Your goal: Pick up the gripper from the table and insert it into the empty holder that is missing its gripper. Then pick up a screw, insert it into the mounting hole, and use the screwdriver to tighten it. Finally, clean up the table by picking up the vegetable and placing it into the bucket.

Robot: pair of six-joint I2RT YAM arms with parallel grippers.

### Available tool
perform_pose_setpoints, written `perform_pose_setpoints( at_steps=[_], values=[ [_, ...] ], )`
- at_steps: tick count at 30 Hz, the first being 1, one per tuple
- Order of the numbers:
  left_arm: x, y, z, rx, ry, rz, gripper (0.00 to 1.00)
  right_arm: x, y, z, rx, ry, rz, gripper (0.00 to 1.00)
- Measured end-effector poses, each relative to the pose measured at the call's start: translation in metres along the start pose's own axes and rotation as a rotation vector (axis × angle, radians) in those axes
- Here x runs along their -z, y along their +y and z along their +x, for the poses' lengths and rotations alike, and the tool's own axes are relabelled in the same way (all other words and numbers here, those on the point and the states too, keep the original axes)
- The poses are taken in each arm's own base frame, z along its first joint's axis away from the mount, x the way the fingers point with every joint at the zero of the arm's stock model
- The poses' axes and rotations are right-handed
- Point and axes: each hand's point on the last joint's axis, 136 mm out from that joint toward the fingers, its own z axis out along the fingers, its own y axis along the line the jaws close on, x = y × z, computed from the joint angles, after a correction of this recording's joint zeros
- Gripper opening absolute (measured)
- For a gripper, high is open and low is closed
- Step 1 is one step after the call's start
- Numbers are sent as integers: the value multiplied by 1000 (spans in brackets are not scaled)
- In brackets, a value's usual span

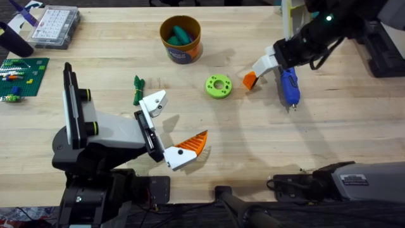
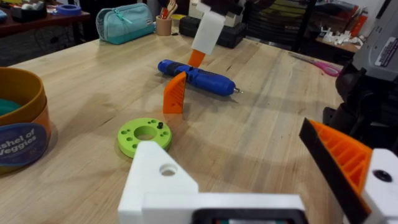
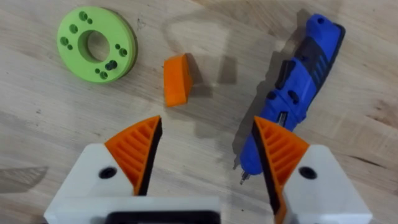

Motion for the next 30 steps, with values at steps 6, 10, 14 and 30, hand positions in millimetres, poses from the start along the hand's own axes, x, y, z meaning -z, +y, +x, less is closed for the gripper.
perform_pose_setpoints(
  at_steps=[6, 10, 14, 30],
  values=[
    [0, 0, -1, -2, -1, 0, 989, -1, 0, 5, 0, 20, -2, 902],
    [0, 0, -1, -2, -1, 0, 989, 8, 6, 3, 33, -9, -29, 902],
    [0, 0, -1, -2, -1, 0, 989, 17, 18, 0, 106, -43, -71, 902],
    [0, 0, -1, -2, -1, 0, 989, 23, 48, -11, 270, -20, -107, 902]
  ],
)
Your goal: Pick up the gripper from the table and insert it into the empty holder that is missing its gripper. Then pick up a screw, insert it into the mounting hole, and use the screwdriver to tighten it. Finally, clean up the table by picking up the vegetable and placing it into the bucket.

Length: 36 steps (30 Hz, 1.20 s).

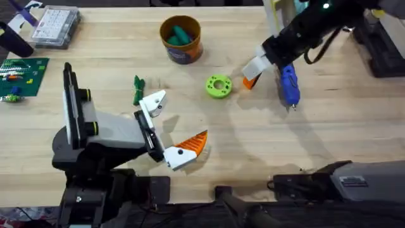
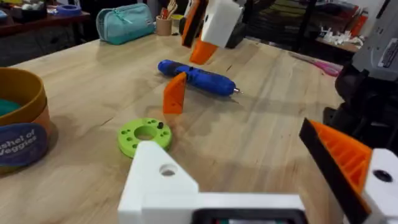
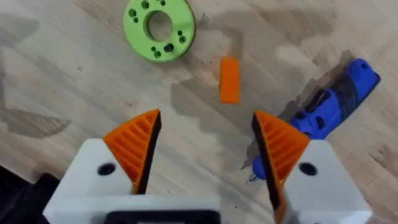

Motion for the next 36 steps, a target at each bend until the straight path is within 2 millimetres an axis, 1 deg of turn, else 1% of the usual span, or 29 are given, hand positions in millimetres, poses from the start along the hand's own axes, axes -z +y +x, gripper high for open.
perform_pose_setpoints(
  at_steps=[11, 15, 21, 29, 36],
  values=[
    [0, 0, 0, 0, 0, 0, 989, -55, -9, 8, -15, 162, -16, 902],
    [0, 0, 0, 0, 0, 0, 989, -65, -10, 9, -17, 183, -21, 902],
    [0, 0, 0, -1, 0, 0, 989, -70, -12, 7, -18, 183, -20, 902],
    [0, 0, 0, -1, 0, 0, 989, -69, -23, 8, -49, 180, 13, 902],
    [0, 0, 0, 0, 0, 0, 989, -69, -22, 8, -54, 178, 6, 902]
  ],
)
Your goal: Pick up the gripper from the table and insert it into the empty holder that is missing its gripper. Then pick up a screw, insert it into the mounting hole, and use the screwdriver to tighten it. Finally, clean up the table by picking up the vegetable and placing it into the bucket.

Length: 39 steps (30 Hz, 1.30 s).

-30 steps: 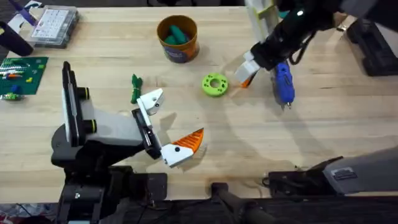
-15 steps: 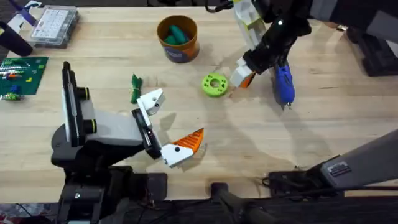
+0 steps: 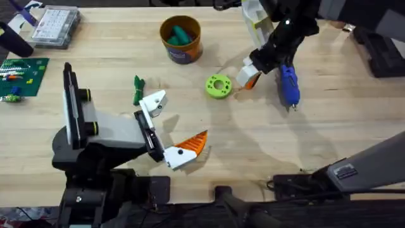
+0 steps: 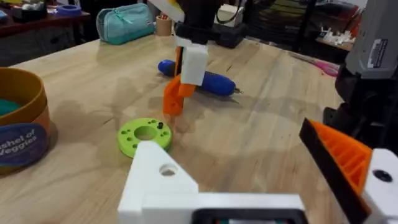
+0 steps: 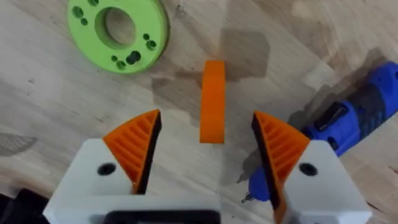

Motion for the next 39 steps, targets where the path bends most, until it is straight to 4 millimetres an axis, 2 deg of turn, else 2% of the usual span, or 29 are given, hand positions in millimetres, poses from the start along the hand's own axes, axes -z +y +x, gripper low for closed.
perform_pose_setpoints(
  at_steps=[3, 12, 26, 39],
  values=[
    [0, 0, 0, -1, 0, 0, 989, 0, 0, 0, 0, 0, 0, 884],
    [0, 0, 0, 0, 0, 0, 989, -7, 0, 1, -13, 22, -8, 669],
    [0, 0, 0, 0, 0, 0, 989, -11, 0, 1, -15, 30, -10, 31],
    [0, 0, 0, 0, 0, 0, 989, -10, 0, 2, -16, 33, -10, 15]
  ],
)
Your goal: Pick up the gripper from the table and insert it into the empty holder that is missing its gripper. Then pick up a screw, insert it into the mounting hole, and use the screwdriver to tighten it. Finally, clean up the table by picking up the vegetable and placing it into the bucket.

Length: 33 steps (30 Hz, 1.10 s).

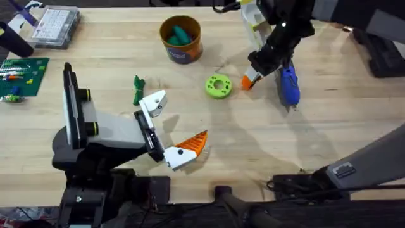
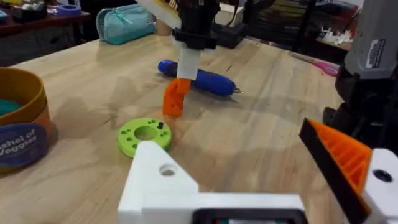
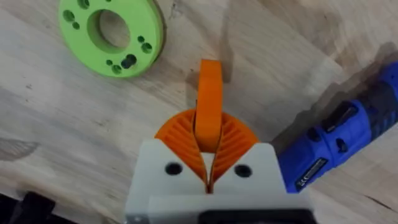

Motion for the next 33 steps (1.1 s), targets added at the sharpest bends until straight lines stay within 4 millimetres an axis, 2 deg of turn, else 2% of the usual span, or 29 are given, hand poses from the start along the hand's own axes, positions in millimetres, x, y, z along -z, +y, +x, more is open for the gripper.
perform_pose_setpoints(
  at_steps=[4, 8, 9, 15, 17, 22, 27, 33],
  values=[
    [0, 0, 0, 0, 0, 0, 989, 3, 2, 8, -2, 23, -5, 15],
    [0, 0, 0, 0, 0, 0, 989, 24, 4, 11, -4, -16, 3, 15],
    [0, 0, 0, 0, 0, 0, 989, 50, 6, 8, -5, -95, 20, 14],
    [0, 0, 0, 0, 0, 0, 989, 95, 11, 13, -11, -226, 46, 14],
    [0, 0, 0, 0, 0, 0, 989, 120, 15, 20, -21, -300, 58, 14],
    [0, 0, 0, 0, 0, 0, 989, 152, 19, 27, -43, -414, 73, 13],
    [0, 0, 0, -3, 0, 1, 989, 165, 21, 32, -63, -460, 74, 13],
    [0, -1, 0, -18, 0, 5, 989, 170, 27, 34, -69, -478, 49, 12]
  ],
)
